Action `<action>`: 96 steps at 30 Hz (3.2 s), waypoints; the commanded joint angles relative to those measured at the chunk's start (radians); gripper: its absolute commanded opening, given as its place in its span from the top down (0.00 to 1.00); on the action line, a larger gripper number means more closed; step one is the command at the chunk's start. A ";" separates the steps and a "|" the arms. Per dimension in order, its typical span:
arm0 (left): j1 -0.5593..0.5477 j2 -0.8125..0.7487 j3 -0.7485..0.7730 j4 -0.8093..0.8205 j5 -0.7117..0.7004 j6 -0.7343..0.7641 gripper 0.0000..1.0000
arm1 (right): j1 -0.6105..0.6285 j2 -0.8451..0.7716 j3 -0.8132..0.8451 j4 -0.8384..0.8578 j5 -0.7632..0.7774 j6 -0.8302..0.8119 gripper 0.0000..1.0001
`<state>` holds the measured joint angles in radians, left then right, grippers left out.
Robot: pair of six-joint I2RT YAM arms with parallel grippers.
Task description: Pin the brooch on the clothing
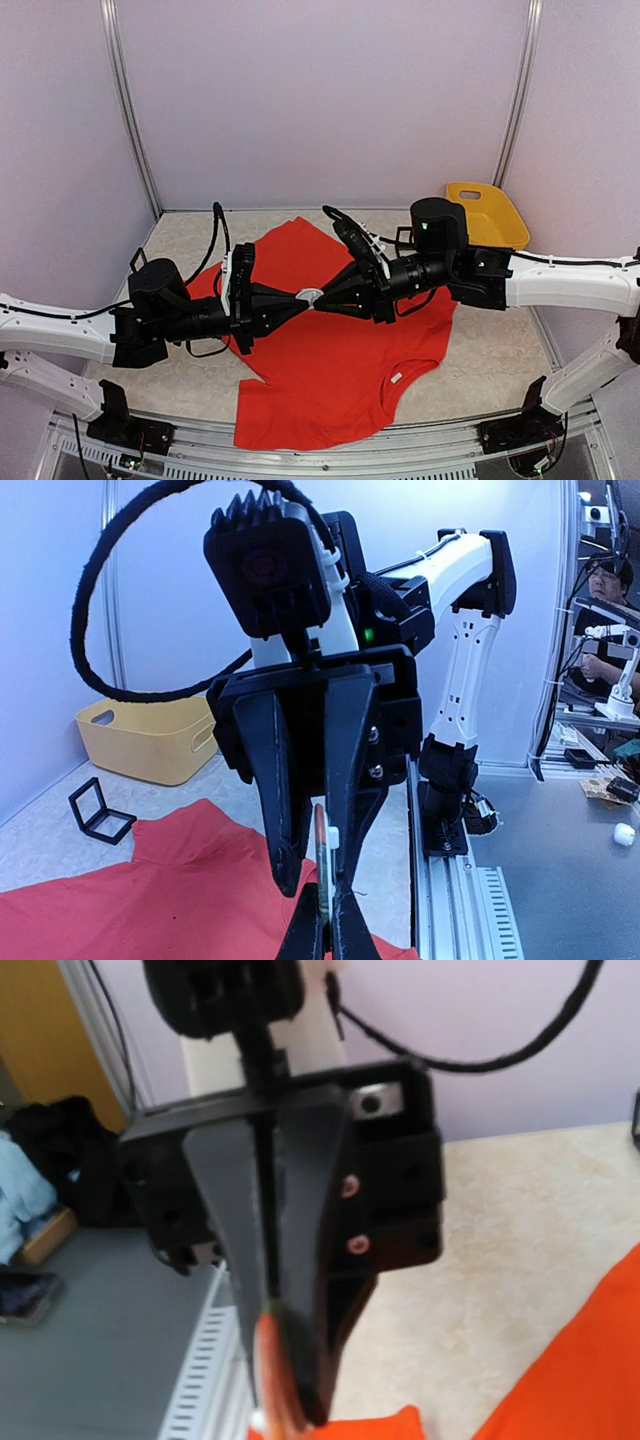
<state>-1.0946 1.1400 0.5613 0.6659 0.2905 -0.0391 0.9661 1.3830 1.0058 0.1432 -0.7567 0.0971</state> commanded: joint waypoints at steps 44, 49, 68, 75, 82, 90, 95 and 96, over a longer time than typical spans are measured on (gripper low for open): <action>0.016 -0.052 0.096 -0.207 -0.022 0.024 1.00 | 0.009 0.023 0.136 -0.246 0.016 -0.160 0.73; 0.011 -0.054 0.092 -0.203 -0.003 0.036 1.00 | 0.009 0.026 0.111 -0.172 -0.001 -0.125 0.68; -0.026 -0.044 0.090 -0.178 0.064 0.088 1.00 | 0.010 0.067 0.123 -0.145 0.114 -0.100 0.86; -0.026 -0.054 0.083 -0.181 0.066 0.096 1.00 | 0.010 0.080 0.148 -0.152 0.164 -0.103 0.87; -0.026 -0.063 0.071 -0.163 0.099 0.099 1.00 | 0.009 0.102 0.179 -0.177 0.172 -0.113 0.97; -0.028 -0.093 -0.002 -0.014 0.039 0.057 1.00 | 0.005 0.068 0.135 -0.092 0.020 -0.113 0.58; -0.044 -0.109 -0.040 0.087 0.007 0.046 1.00 | -0.002 0.016 0.053 0.050 -0.016 -0.029 0.51; -0.046 -0.108 -0.038 0.083 0.004 0.046 1.00 | -0.001 0.015 0.047 0.066 -0.020 -0.019 0.50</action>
<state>-1.1206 1.0534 0.5289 0.6289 0.2771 0.0185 0.9783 1.4357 1.0904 0.0769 -0.7601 0.0116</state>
